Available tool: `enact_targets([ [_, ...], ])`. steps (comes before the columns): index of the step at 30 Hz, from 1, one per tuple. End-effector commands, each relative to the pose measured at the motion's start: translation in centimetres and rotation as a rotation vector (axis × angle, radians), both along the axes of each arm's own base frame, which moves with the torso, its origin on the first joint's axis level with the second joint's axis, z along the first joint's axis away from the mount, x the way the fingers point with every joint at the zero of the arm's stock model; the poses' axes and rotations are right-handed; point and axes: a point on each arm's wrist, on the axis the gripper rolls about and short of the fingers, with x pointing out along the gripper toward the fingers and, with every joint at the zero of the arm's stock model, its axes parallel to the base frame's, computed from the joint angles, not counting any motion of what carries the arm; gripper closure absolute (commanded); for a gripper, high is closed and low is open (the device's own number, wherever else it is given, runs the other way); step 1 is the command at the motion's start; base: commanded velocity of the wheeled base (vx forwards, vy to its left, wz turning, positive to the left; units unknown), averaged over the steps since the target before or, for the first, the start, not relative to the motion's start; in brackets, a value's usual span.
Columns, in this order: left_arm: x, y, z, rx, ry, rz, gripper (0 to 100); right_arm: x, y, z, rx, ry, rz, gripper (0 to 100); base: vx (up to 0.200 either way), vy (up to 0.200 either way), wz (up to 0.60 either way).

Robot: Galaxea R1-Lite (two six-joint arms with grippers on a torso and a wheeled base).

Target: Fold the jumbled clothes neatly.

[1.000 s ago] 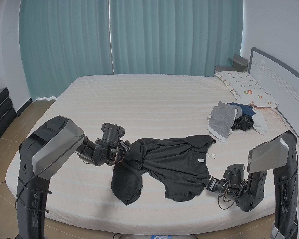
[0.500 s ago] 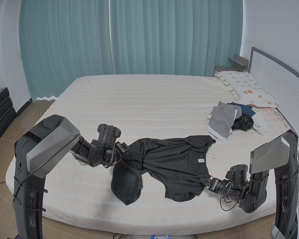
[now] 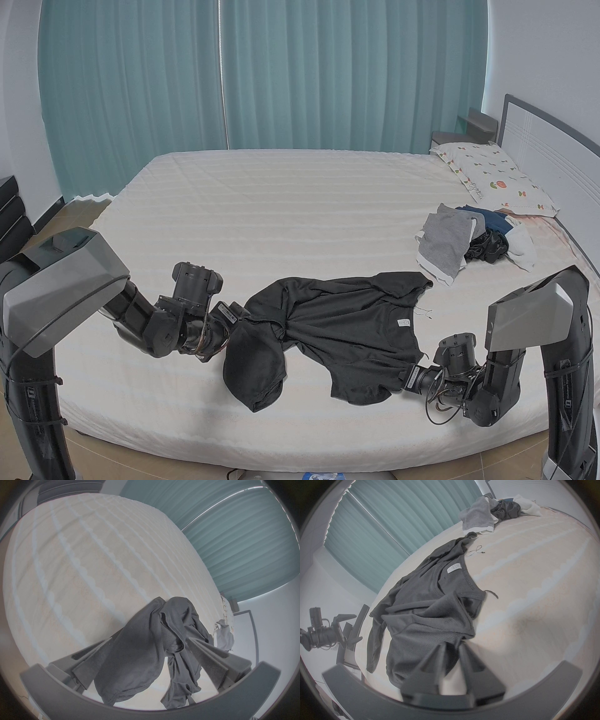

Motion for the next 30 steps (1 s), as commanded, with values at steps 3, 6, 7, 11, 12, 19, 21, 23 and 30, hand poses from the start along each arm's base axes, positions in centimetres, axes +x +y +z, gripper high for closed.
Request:
enact_targets([
  [3,-3.6,1.1,-1.2,-0.044,-0.017,0.017,0,0.4,-2.2,2.1,-0.007,-0.031,-0.080,100,0.000,0.000,0.00],
  [6,-4.7,1.5,-1.9,-0.049,-0.034,0.017,0,-0.5,-5.3,3.3,0.000,-0.025,-0.158,100,0.000,0.000,0.00],
  [7,-4.9,1.6,-2.0,-0.048,-0.031,0.016,0,-0.6,-5.9,3.6,0.001,-0.025,-0.173,100,0.000,0.000,0.00],
  [11,-5.4,1.2,-2.2,-0.046,-0.023,0.003,0,-1.2,-9.2,4.1,0.028,-0.009,-0.238,100,0.000,0.000,0.00],
  [12,-5.5,1.2,-2.3,-0.045,-0.018,0.001,0,-1.1,-10.1,4.2,0.038,-0.009,-0.249,100,0.000,0.000,0.00],
  [19,-6.0,1.4,-2.8,-0.033,0.005,-0.004,0,-0.2,-12.3,3.9,0.075,-0.063,-0.267,100,0.000,0.000,0.00],
  [21,-6.1,1.1,-2.8,-0.035,0.006,-0.011,0,0.4,-12.2,3.9,0.076,-0.094,-0.263,100,0.000,0.000,0.00],
  [23,-6.3,0.9,-2.8,-0.032,0.007,-0.021,0,0.7,-12.1,3.9,0.072,-0.103,-0.256,100,0.000,0.000,0.00],
  [30,-7.5,-0.8,-3.0,-0.023,0.021,-0.084,0,0.7,-11.9,3.7,0.068,-0.102,-0.243,0,0.000,0.000,0.00],
])
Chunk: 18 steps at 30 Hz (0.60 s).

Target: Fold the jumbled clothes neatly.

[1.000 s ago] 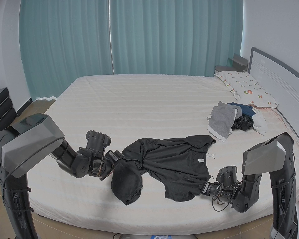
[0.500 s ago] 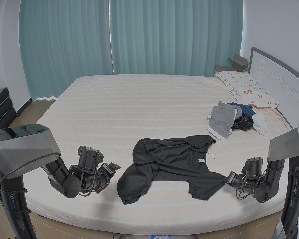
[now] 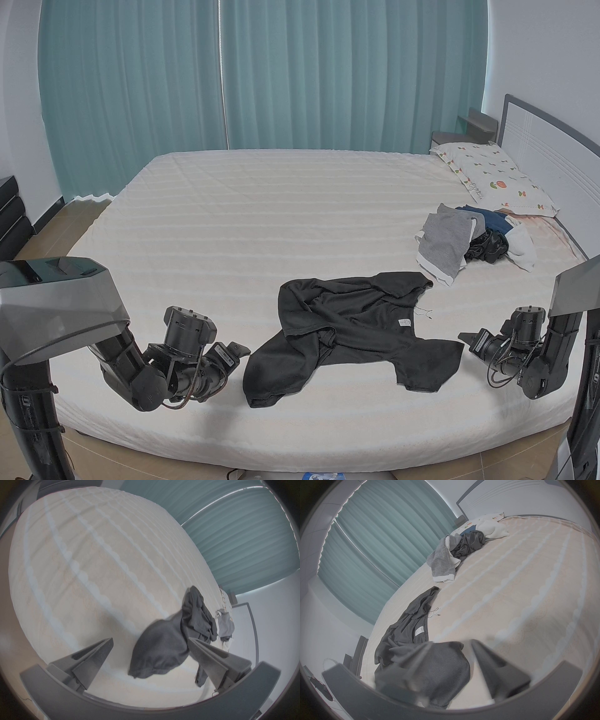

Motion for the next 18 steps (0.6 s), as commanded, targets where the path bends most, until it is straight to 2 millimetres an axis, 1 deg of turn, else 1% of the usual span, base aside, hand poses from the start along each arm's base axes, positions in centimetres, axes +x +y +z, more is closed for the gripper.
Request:
enact_targets([
  [1,-0.8,-1.0,-0.3,0.008,0.012,-0.039,0,-0.2,0.2,-0.1,0.001,0.007,0.007,0,0.000,0.000,0.00],
  [2,-1.4,-1.6,-0.5,0.018,0.020,-0.066,0,-0.4,0.2,0.2,-0.001,0.003,0.004,0,0.000,0.000,0.00],
  [4,-1.6,-1.9,-0.5,0.021,0.022,-0.079,0,-0.5,0.2,0.5,-0.001,-0.005,0.004,0,0.000,0.000,0.00],
  [8,-2.2,-3.2,-0.4,0.029,0.013,-0.122,0,-1.7,0.4,1.4,0.001,0.000,0.013,0,0.000,0.000,0.00],
  [11,-2.3,-3.8,-0.5,0.046,0.002,-0.154,0,-2.2,1.2,1.5,0.005,0.008,0.040,0,0.000,0.000,0.00],
  [12,-2.3,-3.8,-0.5,0.046,0.002,-0.157,0,-2.2,1.2,1.5,0.004,0.008,0.040,0,0.000,0.000,0.00],
  [15,-2.3,-4.0,-0.8,0.079,-0.004,-0.193,0,-2.8,2.2,1.4,0.001,0.017,0.071,0,0.000,0.000,0.00],
  [18,-2.3,-4.3,-1.6,0.110,0.004,-0.225,0,-3.4,2.9,1.5,0.000,0.011,0.099,0,0.000,0.000,0.00],
])
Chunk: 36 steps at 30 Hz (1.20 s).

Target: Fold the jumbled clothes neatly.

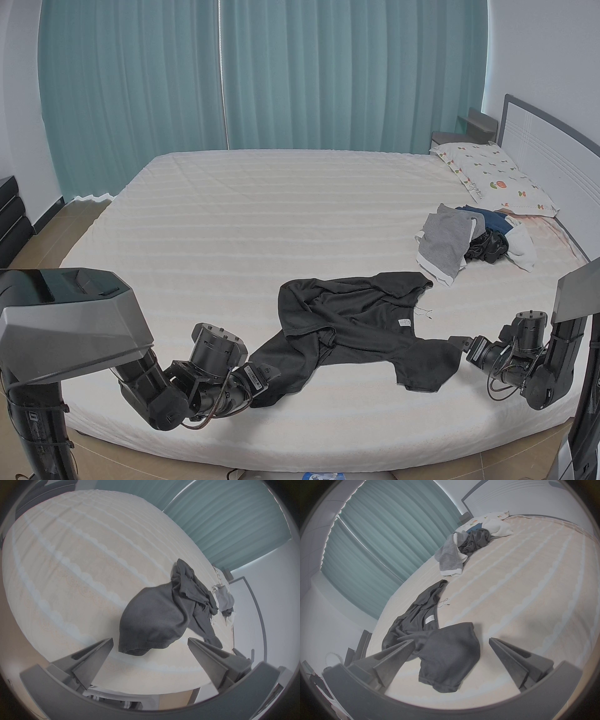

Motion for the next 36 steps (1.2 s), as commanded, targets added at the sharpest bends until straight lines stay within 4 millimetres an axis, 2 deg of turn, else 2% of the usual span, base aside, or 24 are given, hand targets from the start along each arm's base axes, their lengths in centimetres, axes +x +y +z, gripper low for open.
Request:
enact_targets([
  [1,0.0,-0.4,-1.0,0.025,0.014,-0.022,0,-0.8,0.9,0.1,-0.001,0.006,0.034,0,0.000,0.000,0.00],
  [11,0.6,-2.3,-3.6,0.160,-0.020,-0.053,0,-1.1,1.4,0.0,-0.003,0.006,0.055,0,0.000,0.000,0.00],
  [14,0.8,-2.4,-3.6,0.175,-0.031,-0.055,0,-1.1,1.4,0.1,-0.003,0.005,0.055,0,0.000,0.000,0.00],
  [15,0.9,-2.5,-3.6,0.179,-0.035,-0.059,100,-1.1,1.4,0.1,-0.003,0.005,0.055,0,0.000,0.000,0.00],
  [20,1.0,-2.6,-3.3,0.177,-0.047,-0.064,100,-1.5,1.4,-0.3,-0.007,0.027,0.057,0,0.000,0.000,0.00],
  [25,2.1,-1.5,-1.7,0.146,-0.088,-0.013,100,-1.9,1.7,-0.9,-0.012,0.063,0.071,0,0.000,0.000,0.00],
  [28,4.1,0.4,1.2,0.084,-0.156,0.086,100,-2.4,2.3,-1.2,-0.014,0.085,0.098,0,0.000,0.000,0.00],
  [30,4.3,0.6,1.5,0.075,-0.165,0.100,100,-2.4,2.4,-1.2,-0.014,0.085,0.101,0,0.000,0.000,0.00],
  [31,5.7,2.0,3.4,0.020,-0.210,0.182,100,-2.7,2.8,-1.3,-0.015,0.091,0.119,0,0.000,0.000,0.00],
  [36,8.7,5.8,6.9,-0.045,-0.256,0.335,100,-2.8,3.6,-1.9,-0.017,0.097,0.148,0,0.000,0.000,0.00],
])
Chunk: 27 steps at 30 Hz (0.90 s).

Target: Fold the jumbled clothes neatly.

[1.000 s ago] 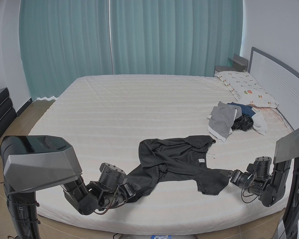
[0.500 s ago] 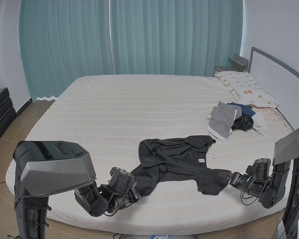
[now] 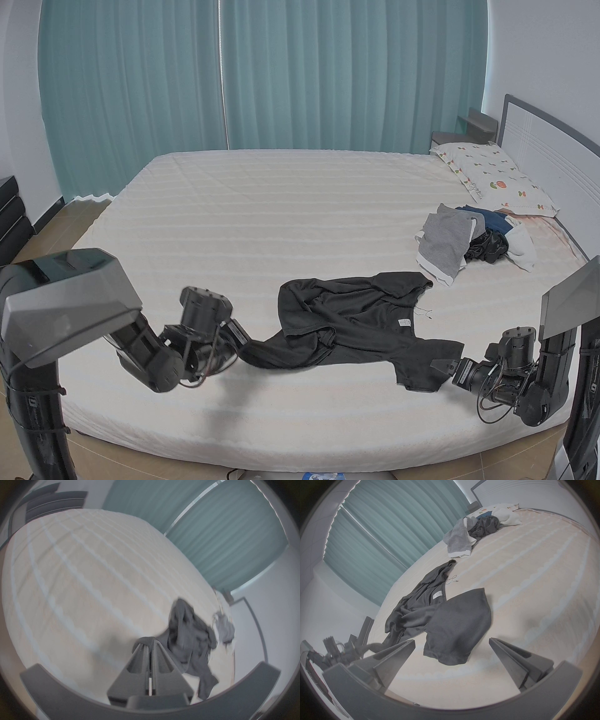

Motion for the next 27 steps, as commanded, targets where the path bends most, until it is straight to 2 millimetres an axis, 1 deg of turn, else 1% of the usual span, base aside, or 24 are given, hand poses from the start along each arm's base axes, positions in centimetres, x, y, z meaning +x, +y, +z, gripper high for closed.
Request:
enact_targets([
  [1,3.9,4.7,5.6,-0.110,-0.116,0.191,100,-0.4,1.0,-1.1,-0.006,0.034,0.042,0,0.000,0.000,0.00],
  [3,5.1,5.9,6.5,-0.141,-0.116,0.241,100,-0.4,1.1,-1.6,-0.013,0.039,0.039,0,0.000,0.000,0.00],
  [5,6.7,7.7,7.5,-0.197,-0.098,0.297,100,-0.1,1.1,-2.1,-0.025,0.044,0.027,0,0.000,0.000,0.00],
  [7,7.8,9.3,8.3,-0.249,-0.077,0.338,100,0.1,1.2,-2.3,-0.027,0.040,0.026,0,0.000,0.000,0.00],
  [8,8.3,9.9,8.3,-0.269,-0.059,0.356,100,0.2,1.2,-2.3,-0.027,0.037,0.026,0,0.000,0.000,0.00],
  [9,8.7,10.3,8.1,-0.285,-0.041,0.369,100,0.2,1.2,-2.3,-0.026,0.036,0.026,0,0.000,0.000,0.00],
  [10,9.4,10.8,7.3,-0.303,-0.001,0.395,100,0.3,1.3,-2.3,-0.026,0.034,0.027,0,0.000,0.000,0.00],
  [13,10.5,11.7,4.8,-0.299,0.079,0.443,100,0.5,1.4,-2.4,-0.026,0.031,0.029,0,0.000,0.000,0.00],
  [14,10.5,11.7,4.7,-0.298,0.083,0.444,100,0.5,1.4,-2.5,-0.026,0.031,0.029,0,0.000,0.000,0.00],
  [15,10.6,11.8,3.4,-0.288,0.120,0.450,100,0.6,1.4,-2.6,-0.027,0.032,0.030,0,0.000,0.000,0.00],
  [16,10.5,11.8,2.9,-0.284,0.132,0.452,100,0.7,1.5,-2.6,-0.026,0.029,0.032,0,0.000,0.000,0.00],
  [19,10.3,11.7,2.1,-0.275,0.158,0.453,100,0.9,2.0,-2.6,-0.023,0.018,0.046,0,0.000,0.000,0.00],
  [21,10.1,11.7,2.0,-0.274,0.163,0.453,100,0.9,2.3,-2.6,-0.022,0.013,0.057,0,0.000,0.000,0.00],
  [23,9.9,11.7,1.9,-0.271,0.172,0.453,100,1.1,3.2,-2.5,-0.017,-0.002,0.090,0,0.000,0.000,0.00],
  [27,9.5,11.6,1.6,-0.265,0.187,0.453,100,1.4,4.4,-2.4,-0.011,-0.019,0.123,0,0.000,0.000,0.00],
])
